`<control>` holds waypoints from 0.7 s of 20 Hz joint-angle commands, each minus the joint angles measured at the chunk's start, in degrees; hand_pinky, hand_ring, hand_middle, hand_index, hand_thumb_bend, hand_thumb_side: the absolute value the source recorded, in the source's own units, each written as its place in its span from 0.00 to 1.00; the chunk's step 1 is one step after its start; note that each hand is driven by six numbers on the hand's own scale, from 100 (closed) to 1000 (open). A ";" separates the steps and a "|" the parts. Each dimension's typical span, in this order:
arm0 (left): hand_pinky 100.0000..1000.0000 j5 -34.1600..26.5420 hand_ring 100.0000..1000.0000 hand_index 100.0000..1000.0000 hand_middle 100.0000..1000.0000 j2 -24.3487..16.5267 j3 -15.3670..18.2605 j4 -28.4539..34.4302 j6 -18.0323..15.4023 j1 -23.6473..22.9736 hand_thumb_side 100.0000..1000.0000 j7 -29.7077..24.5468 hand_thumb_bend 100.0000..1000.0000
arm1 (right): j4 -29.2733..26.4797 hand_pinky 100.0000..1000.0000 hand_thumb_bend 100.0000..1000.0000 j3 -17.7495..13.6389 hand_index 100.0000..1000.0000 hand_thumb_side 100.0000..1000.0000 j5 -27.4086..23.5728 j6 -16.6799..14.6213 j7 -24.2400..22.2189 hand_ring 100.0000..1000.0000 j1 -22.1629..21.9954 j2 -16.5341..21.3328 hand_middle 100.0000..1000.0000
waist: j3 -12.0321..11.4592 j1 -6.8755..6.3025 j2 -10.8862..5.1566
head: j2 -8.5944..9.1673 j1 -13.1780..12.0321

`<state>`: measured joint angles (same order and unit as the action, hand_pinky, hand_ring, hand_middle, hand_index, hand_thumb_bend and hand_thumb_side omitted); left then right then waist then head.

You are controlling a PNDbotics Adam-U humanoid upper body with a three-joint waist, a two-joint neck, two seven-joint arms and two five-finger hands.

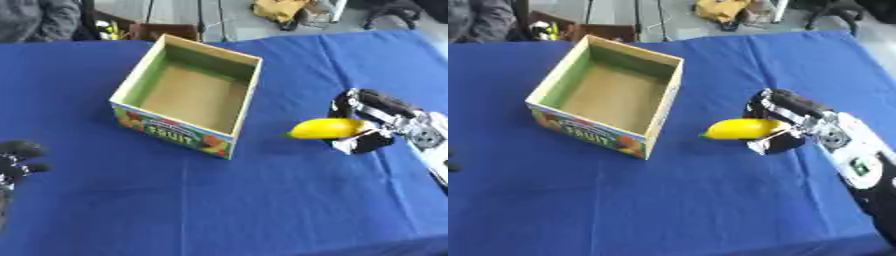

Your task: Pick up objects on the table and place them in the box.

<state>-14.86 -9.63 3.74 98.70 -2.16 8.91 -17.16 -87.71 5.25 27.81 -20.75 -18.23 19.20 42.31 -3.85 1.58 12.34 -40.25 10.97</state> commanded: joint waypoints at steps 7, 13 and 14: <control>0.62 -0.03 0.71 0.66 0.59 -1.18 -0.16 0.70 0.00 0.02 1.00 -0.13 0.18 | -2.55 0.38 0.15 -0.36 0.47 0.05 -2.57 -0.38 -0.26 0.30 5.54 5.01 0.33 | 0.03 0.22 -1.46 | -0.50 0.01; 0.62 -0.05 0.71 0.66 0.59 -1.24 -0.37 0.69 0.02 0.02 1.00 -0.33 0.18 | -1.12 0.38 0.15 1.09 0.47 0.05 -3.21 -1.10 -1.30 0.30 11.00 5.51 0.33 | -0.86 0.32 -1.61 | -0.34 0.36; 0.62 -0.07 0.71 0.66 0.59 -1.25 -0.42 0.69 0.02 0.04 1.00 -0.38 0.18 | -0.43 0.38 0.15 1.36 0.47 0.06 -3.36 -1.18 -1.58 0.30 12.18 5.34 0.33 | -1.08 0.35 -1.61 | -0.32 0.48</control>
<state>-14.86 -9.63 3.69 98.68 -2.06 8.59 -17.31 -88.24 6.85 25.08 -21.76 -19.48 30.31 45.42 -5.02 1.89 11.67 -40.27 11.26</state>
